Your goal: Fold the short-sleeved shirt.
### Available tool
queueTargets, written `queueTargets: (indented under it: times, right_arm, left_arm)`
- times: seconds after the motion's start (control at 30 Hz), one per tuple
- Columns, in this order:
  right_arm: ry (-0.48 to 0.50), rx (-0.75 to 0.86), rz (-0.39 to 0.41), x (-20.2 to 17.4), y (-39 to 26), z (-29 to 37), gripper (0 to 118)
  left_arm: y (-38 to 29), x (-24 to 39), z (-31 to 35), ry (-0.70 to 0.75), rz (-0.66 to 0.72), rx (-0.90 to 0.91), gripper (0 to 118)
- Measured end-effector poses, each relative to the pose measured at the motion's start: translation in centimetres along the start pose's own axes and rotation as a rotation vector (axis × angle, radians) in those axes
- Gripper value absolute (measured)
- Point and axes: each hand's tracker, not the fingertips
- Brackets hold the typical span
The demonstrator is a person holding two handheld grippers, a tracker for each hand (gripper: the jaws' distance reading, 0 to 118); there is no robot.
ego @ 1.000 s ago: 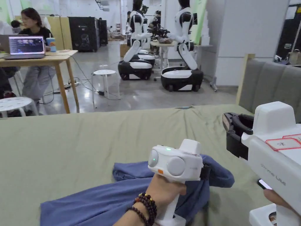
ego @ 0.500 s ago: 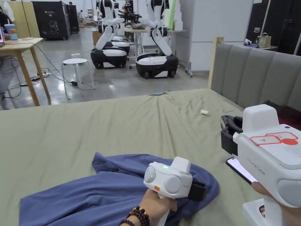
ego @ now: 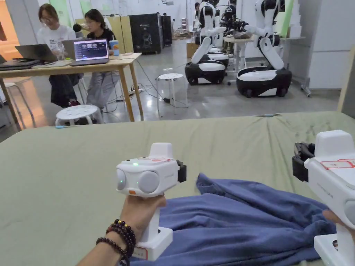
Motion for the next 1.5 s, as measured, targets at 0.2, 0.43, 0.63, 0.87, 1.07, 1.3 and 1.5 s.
queueTargets:
  times: [0.2, 0.43, 0.63, 0.87, 1.07, 1.3, 1.5]
  right_arm:
    - [0.061, -0.019, 0.002, -3.3, -0.4, -1.3, 4]
    - [0.080, -0.039, 0.024, -4.8, -0.3, -1.8, 4]
    - [0.081, -0.071, 0.023, -4.4, -1.6, -2.5, 4]
    - [0.058, -0.125, 0.015, -3.1, -3.7, -4.7, 4]
    - [0.052, -0.146, 0.005, -3.0, -4.2, -4.7, 4]
    - [0.048, -0.139, -0.016, -3.0, -3.3, -3.8, 4]
    - [0.037, -0.132, -0.013, -0.2, -2.1, -2.7, 4]
  left_arm:
    - [-2.8, -8.6, 2.2, 0.118, 0.035, -0.088, 0]
    - [-4.2, -9.9, -2.9, 0.163, 0.014, -0.234, 16]
    - [-6.1, -8.9, -10.0, 0.207, -0.043, -0.337, 118]
    - [-8.5, -8.8, -14.6, 0.231, -0.031, -0.454, 108]
    - [-8.2, -7.6, -12.2, 0.178, 0.002, -0.394, 65]
    - [-8.0, -5.3, -10.9, 0.185, -0.080, -0.411, 1]
    - [-5.5, -6.2, -8.0, 0.125, -0.005, -0.348, 1]
